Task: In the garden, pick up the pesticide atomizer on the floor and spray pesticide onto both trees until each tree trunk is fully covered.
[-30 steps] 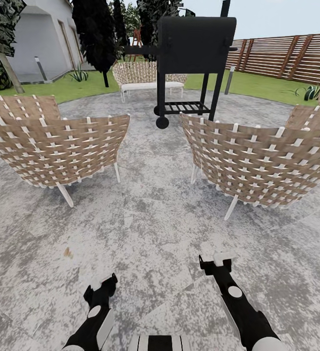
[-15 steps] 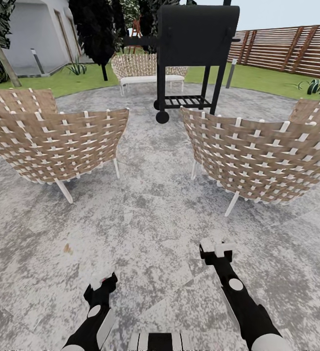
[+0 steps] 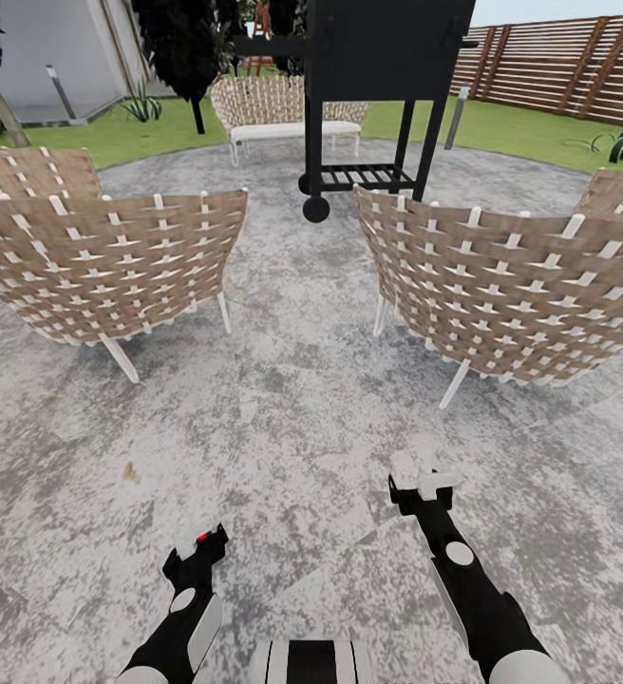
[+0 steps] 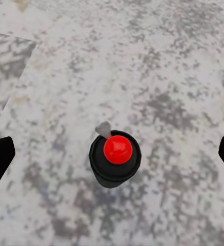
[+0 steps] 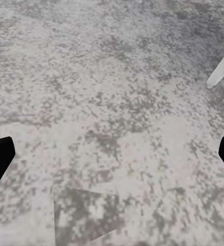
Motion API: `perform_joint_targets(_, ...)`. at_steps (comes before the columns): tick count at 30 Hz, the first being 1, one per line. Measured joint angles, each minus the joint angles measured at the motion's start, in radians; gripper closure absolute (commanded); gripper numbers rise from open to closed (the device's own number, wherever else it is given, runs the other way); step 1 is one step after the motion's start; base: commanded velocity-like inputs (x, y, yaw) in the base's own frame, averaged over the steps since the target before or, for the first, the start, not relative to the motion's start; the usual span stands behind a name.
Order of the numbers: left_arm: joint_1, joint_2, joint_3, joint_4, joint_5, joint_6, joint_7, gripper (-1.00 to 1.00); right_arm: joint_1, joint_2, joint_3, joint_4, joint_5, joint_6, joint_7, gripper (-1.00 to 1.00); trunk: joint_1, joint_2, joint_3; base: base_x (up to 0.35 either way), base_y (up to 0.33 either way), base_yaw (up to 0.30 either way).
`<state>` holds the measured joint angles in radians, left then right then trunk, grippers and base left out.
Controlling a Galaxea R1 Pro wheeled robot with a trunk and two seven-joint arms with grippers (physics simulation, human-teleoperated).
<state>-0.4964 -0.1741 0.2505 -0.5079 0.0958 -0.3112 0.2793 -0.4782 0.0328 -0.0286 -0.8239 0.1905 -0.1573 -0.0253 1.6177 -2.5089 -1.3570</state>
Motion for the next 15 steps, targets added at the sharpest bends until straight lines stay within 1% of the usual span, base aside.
perform_joint_targets(1, 0.0, 0.0, 0.0, 0.0, 0.001, 0.0, -0.001, -1.0, 0.0, 0.0, 0.0, 0.0, 0.0, 0.0, 0.0, -1.0, 0.0, 0.0, 0.0, 0.0, 0.0, -0.011)
perform_joint_targets(7, 0.001, 0.0, 0.0, 0.001, 0.003, 0.0, -0.002, -1.0, 0.0, 0.0, 0.0, 0.0, 0.0, -0.001, 0.0, -1.0, 0.003, -0.001, -0.025, 0.0, 0.0, -0.003)
perform_joint_targets(13, 0.001, 0.0, 0.001, 0.001, 0.003, 0.0, -0.002, -1.0, 0.0, 0.0, 0.0, -0.001, 0.0, -0.001, 0.0, -1.0, 0.005, -0.003, -0.054, 0.0, 0.0, 0.0)
perform_joint_targets(15, 0.001, 0.0, 0.001, 0.001, 0.003, 0.0, -0.002, -1.0, 0.0, 0.0, 0.0, -0.001, 0.0, -0.001, 0.0, -1.0, 0.005, -0.003, -0.057, 0.0, 0.0, 0.0)
